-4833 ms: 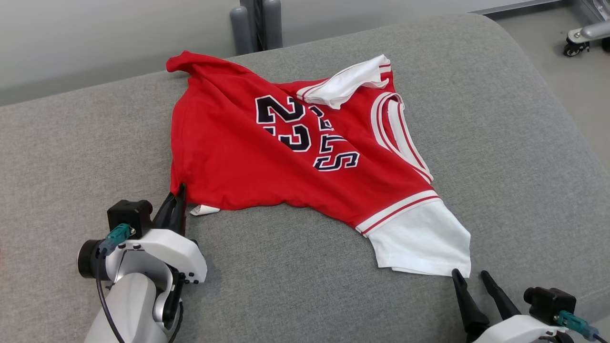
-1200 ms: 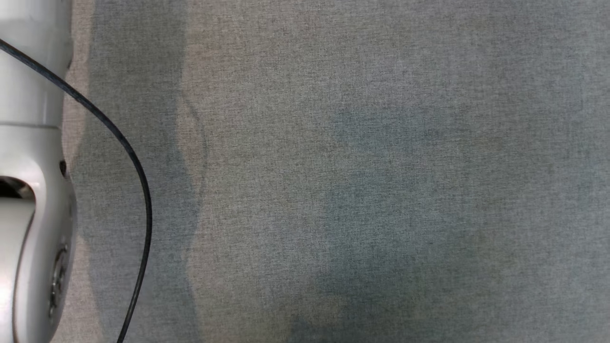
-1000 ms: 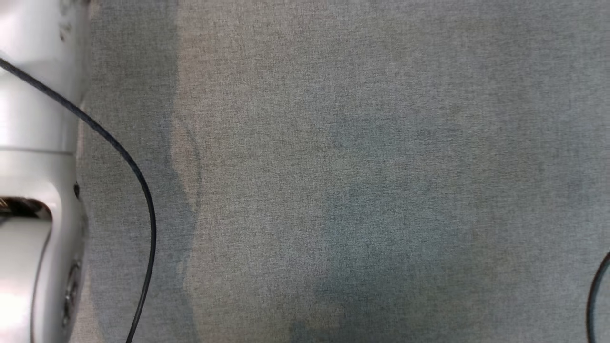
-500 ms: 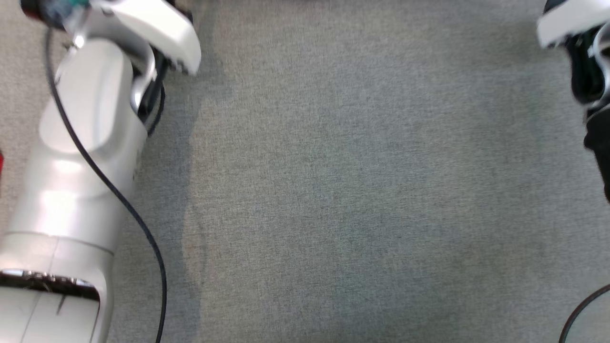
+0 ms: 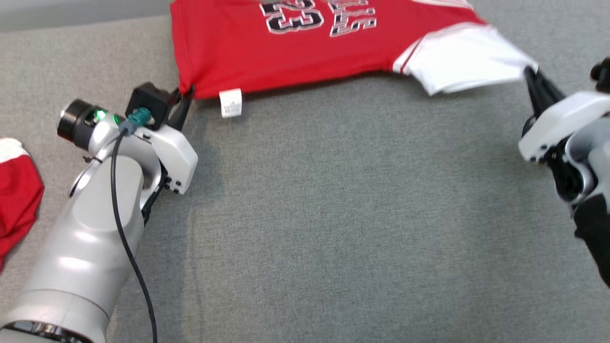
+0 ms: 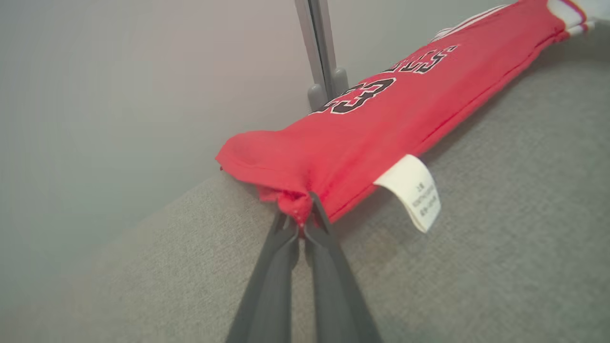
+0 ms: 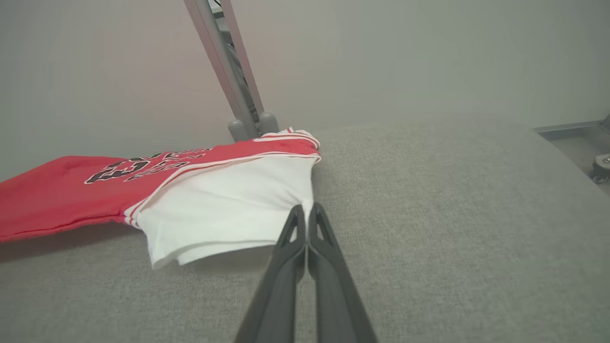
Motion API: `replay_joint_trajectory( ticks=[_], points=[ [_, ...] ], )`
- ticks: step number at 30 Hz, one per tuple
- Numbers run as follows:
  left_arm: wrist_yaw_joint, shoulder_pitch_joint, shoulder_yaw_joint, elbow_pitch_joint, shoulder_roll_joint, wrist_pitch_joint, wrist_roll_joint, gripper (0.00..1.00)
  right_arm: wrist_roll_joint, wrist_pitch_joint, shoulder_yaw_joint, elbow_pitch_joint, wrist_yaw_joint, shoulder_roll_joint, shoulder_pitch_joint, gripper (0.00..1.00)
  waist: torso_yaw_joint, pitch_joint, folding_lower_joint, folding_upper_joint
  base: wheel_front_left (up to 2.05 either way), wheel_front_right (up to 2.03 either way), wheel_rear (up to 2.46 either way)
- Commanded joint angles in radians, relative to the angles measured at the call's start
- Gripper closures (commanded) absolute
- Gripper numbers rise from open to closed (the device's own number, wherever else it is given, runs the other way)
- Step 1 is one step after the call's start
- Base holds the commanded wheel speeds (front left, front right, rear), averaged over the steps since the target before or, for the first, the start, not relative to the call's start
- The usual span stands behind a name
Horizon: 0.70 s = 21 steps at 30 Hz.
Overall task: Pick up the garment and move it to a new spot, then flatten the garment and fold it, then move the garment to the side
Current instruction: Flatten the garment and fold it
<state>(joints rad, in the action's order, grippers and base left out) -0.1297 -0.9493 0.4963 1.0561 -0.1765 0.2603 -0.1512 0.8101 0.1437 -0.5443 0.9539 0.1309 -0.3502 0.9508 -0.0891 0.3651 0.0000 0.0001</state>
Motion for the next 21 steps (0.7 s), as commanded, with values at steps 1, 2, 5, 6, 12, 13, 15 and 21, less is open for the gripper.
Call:
replay_joint_trajectory(
  ticks=[1,2,5,6,12,13,15,21],
  points=[
    [0.000,0.026,0.013,0.012,-0.012,0.004,0.002,1.00,0.028,-0.022,-0.017,0.005,0.000,-0.019,-0.036,1.00,-0.007,-0.036,0.0000,-0.0001,0.00,0.00,0.00],
    [0.000,0.038,0.023,0.017,-0.012,0.004,0.002,1.00,0.044,-0.036,-0.030,0.002,0.000,-0.024,-0.054,1.00,-0.007,-0.046,0.0000,-0.0001,0.00,0.00,0.00],
    [0.000,0.056,0.042,0.023,-0.016,0.004,0.006,1.00,0.076,-0.065,-0.053,-0.011,0.000,-0.034,-0.088,1.00,-0.007,-0.061,0.0000,-0.0001,0.00,0.00,0.00],
    [0.000,0.064,0.053,0.025,-0.018,0.004,0.009,1.00,0.092,-0.081,-0.063,-0.018,0.000,-0.041,-0.102,1.00,-0.007,-0.067,0.0000,-0.0001,0.00,0.00,0.00],
    [0.000,0.115,0.100,0.034,-0.023,0.004,0.022,1.00,0.185,-0.178,-0.121,-0.066,0.000,-0.093,-0.183,1.00,-0.006,-0.107,0.0000,-0.0001,0.00,0.00,0.00],
    [0.000,0.124,0.107,0.036,-0.025,0.004,0.021,1.00,0.199,-0.195,-0.129,-0.078,0.000,-0.102,-0.193,1.00,-0.007,-0.113,0.0000,-0.0001,0.00,0.00,0.00],
    [0.000,0.139,0.118,0.038,-0.025,0.003,0.025,1.00,0.225,-0.228,-0.146,-0.098,0.000,-0.119,-0.210,1.00,-0.008,-0.126,0.0000,-0.0001,0.00,0.00,0.00],
    [0.000,0.191,0.162,0.065,-0.020,0.003,0.019,1.00,0.300,-0.329,-0.191,-0.173,0.000,-0.179,-0.249,1.00,-0.010,-0.167,0.0000,-0.0001,0.00,0.00,0.00]
  ],
)
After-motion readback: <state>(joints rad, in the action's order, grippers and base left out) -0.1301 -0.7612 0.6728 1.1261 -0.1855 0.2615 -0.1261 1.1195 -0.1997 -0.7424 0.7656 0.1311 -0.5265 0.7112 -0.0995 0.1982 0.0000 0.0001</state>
